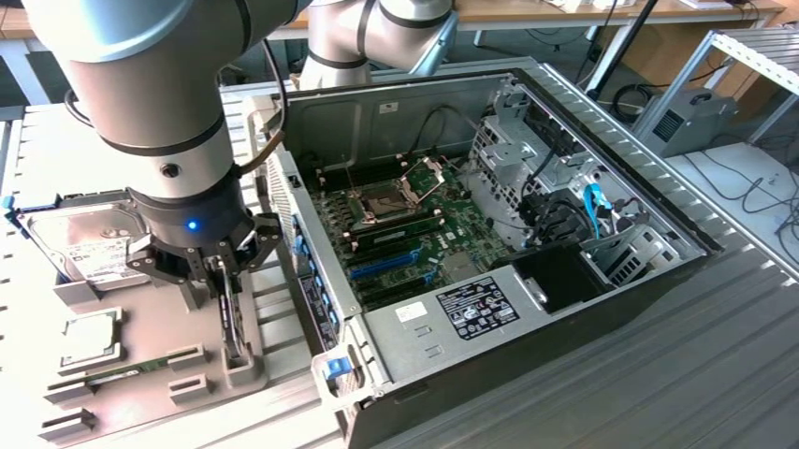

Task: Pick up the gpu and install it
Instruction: 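Pick up the gpu and move the gpu toward the slot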

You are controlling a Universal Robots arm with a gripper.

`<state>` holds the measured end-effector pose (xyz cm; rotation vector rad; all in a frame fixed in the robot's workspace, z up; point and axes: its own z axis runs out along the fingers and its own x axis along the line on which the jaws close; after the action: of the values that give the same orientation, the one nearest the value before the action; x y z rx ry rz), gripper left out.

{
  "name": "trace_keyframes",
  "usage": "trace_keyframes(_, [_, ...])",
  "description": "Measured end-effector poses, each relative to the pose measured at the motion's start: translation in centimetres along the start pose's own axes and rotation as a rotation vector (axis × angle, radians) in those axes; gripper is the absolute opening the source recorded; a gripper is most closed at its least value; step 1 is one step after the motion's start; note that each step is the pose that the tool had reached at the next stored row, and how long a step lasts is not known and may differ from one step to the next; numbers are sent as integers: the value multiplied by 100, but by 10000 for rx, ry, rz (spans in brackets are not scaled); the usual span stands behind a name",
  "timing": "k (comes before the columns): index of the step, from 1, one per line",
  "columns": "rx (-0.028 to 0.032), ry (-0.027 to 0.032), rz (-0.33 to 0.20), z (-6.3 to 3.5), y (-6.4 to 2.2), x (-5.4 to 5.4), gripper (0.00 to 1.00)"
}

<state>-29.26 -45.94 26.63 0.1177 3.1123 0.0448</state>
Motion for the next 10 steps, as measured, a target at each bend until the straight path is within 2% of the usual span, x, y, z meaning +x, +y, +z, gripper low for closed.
trace_keyframes(6, [0, 0, 0, -16, 1, 0, 26])
trace_keyframes(8, [0, 0, 0, -80, 2, -3, 26])
trace_keyframes(10, [0, 0, 0, -83, 2, -3, 26])
